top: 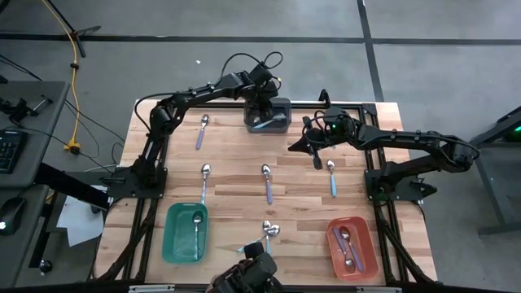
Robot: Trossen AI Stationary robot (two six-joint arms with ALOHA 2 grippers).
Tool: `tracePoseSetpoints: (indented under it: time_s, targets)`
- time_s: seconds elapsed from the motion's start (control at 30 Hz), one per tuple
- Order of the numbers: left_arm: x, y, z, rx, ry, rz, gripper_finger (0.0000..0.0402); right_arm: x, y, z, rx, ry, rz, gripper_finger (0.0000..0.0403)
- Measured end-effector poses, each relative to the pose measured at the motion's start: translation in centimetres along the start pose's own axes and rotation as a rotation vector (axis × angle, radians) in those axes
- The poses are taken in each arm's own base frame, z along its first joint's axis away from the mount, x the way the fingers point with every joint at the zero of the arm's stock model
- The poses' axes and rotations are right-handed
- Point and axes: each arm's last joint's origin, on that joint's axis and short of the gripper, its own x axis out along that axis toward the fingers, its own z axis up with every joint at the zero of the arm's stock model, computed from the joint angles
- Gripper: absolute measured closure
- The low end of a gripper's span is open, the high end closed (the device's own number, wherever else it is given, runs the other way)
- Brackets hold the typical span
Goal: Sort silverware by color (type)
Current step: Put the blue spoon into the black bin, then put the white and blue spoon into the blue bin
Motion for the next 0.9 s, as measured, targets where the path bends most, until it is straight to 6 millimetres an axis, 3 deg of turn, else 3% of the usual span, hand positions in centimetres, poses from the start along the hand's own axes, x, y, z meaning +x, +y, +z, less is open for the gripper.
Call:
tracePoseSetpoints:
  time_s: [0.1, 0.23, 0.43, 0.63, 0.77, 0.9]
  targets:
    - [-0.6, -0.1, 0.2, 0.044, 0.000, 0.037, 0.0288, 0.0, 0.0, 0.0, 0.002, 0.005, -0.001, 0.0403]
    - [-1.9, -0.6, 0.8, 0.052, -0.023, 0.053, 0.0324, 0.0, 0.0, -0.1, 0.008, 0.015, -0.001, 0.0403]
    - [-3.9, -3.8, 0.7, 0.098, -0.037, -0.005, 0.0394, 0.0, 0.1, -0.2, 0.011, 0.024, -0.001, 0.0403]
    - [-5.0, -8.8, -2.1, 0.131, -0.138, -0.027, 0.0395, 0.2, 0.1, -0.2, -0.006, 0.018, 0.012, 0.0403]
    - [-6.4, -12.4, -5.0, 0.119, -0.228, -0.035, 0.0395, 0.9, 0.3, -0.6, 0.001, 0.027, 0.033, 0.0403]
    - [-7.9, -16.5, -8.2, 0.155, -0.194, 0.014, 0.0394, 1.2, 0.0, -0.7, -0.004, 0.021, 0.014, 0.0403]
